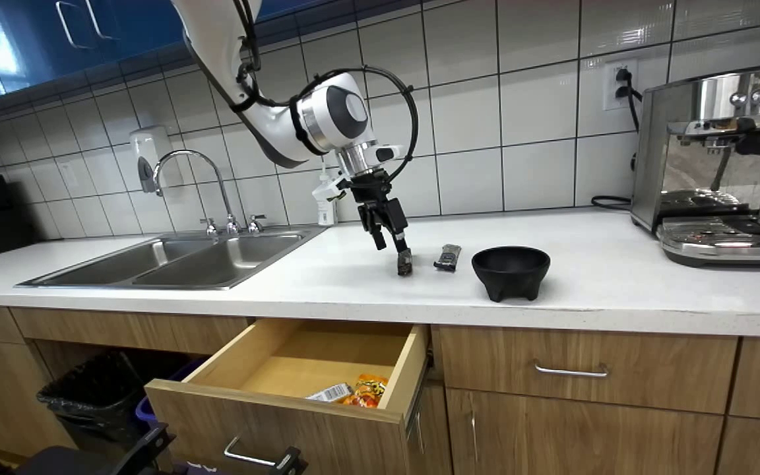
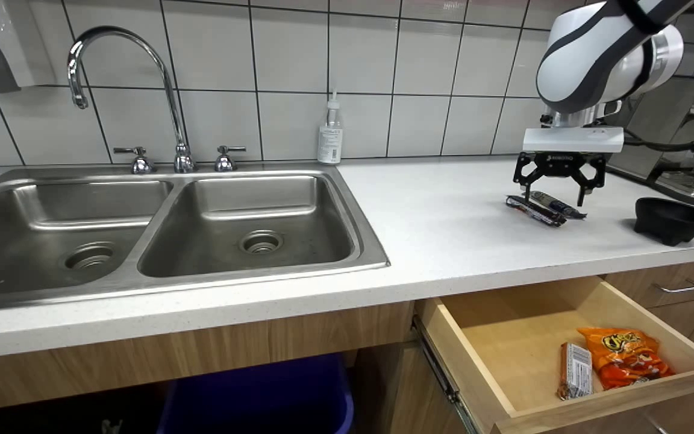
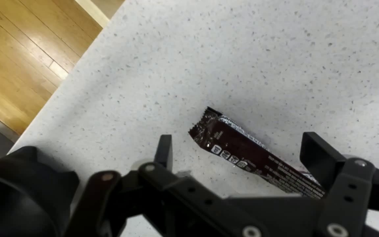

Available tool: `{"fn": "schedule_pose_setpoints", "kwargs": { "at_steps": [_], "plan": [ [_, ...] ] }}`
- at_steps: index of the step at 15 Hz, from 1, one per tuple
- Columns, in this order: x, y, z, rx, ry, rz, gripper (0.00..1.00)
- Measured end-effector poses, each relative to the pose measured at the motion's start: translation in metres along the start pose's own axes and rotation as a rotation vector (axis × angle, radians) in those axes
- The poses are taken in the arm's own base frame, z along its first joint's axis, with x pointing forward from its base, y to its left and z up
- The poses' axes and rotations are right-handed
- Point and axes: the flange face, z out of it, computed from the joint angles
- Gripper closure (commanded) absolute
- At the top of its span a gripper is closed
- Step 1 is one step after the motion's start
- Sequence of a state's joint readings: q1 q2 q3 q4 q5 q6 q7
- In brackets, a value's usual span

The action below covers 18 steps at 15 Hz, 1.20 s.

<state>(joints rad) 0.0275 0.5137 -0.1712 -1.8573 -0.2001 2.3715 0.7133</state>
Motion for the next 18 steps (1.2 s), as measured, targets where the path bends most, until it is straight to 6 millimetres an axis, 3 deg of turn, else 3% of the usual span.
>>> {"fn": "schedule_pose_setpoints", "kwargs": {
  "at_steps": [13, 18],
  "plan": [
    [0.047, -0.006, 0.018, 0.029, 0.007, -0.179, 0.0],
    [0.052, -0.008, 0.025, 0.021, 0.003, -0.25, 0.0]
  ]
}}
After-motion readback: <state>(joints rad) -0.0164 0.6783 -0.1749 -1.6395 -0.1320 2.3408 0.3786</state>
